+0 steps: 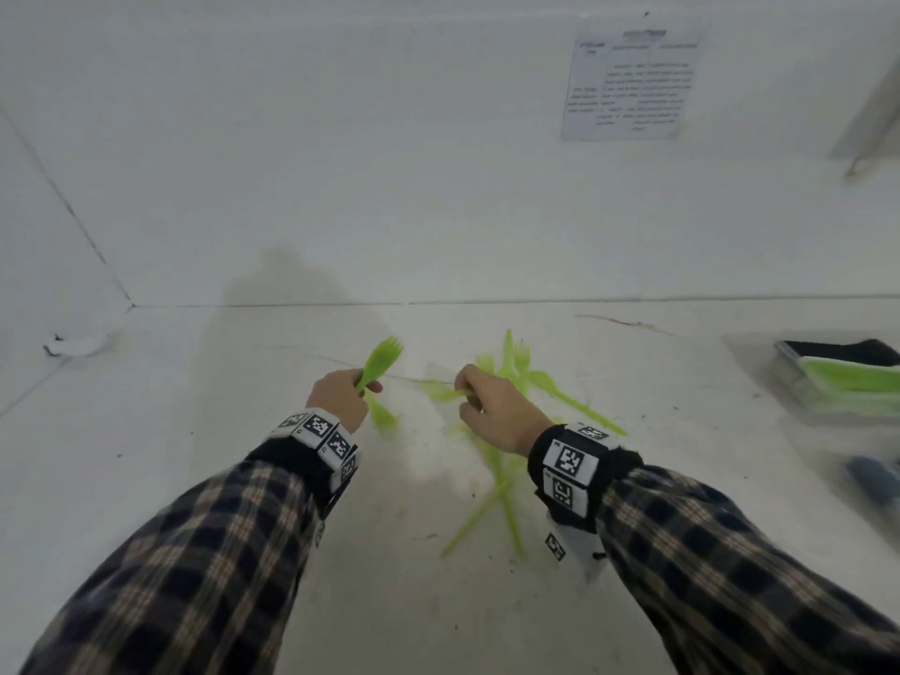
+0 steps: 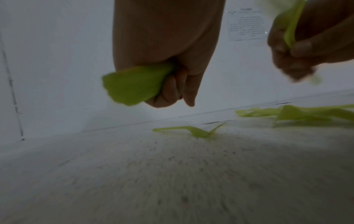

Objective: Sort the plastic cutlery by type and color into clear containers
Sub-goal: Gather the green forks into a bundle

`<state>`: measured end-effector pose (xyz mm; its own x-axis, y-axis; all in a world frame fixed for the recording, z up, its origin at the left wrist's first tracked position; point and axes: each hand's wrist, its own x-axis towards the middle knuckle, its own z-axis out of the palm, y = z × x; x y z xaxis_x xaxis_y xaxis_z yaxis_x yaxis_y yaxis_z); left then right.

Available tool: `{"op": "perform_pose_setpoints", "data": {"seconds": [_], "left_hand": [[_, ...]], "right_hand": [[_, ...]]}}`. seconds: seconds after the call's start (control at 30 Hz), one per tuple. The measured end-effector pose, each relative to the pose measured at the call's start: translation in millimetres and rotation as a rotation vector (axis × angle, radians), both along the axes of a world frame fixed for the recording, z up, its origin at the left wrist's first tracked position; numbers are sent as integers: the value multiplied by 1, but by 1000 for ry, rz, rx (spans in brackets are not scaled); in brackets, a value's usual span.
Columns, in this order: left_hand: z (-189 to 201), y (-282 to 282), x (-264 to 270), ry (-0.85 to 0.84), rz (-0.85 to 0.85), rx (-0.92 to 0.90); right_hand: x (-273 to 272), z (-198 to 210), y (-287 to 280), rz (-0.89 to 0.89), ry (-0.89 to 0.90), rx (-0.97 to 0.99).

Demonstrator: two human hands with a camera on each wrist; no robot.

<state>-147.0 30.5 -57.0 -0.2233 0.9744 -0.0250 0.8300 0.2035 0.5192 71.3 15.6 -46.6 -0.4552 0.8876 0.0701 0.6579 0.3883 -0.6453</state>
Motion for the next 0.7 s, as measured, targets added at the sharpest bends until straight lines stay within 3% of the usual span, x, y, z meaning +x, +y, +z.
{"op": "perform_pose_setpoints", "data": {"seconds": [0.1,0.27,0.5,0.7], "left_hand": [[-3,19,-1,116,-115,-71],[-10,40,-4,383,-308,-187],[-16,47,-7,396,-320,-252],[-12,39,-2,278,-218,-172]], "right_hand": [[23,-1,13,-165,-256,-93],[38,-9,20,-96,-628,-104],[32,-14,27,-98,-529,-137],[31,-15,38,-287,-115,-256]]}}
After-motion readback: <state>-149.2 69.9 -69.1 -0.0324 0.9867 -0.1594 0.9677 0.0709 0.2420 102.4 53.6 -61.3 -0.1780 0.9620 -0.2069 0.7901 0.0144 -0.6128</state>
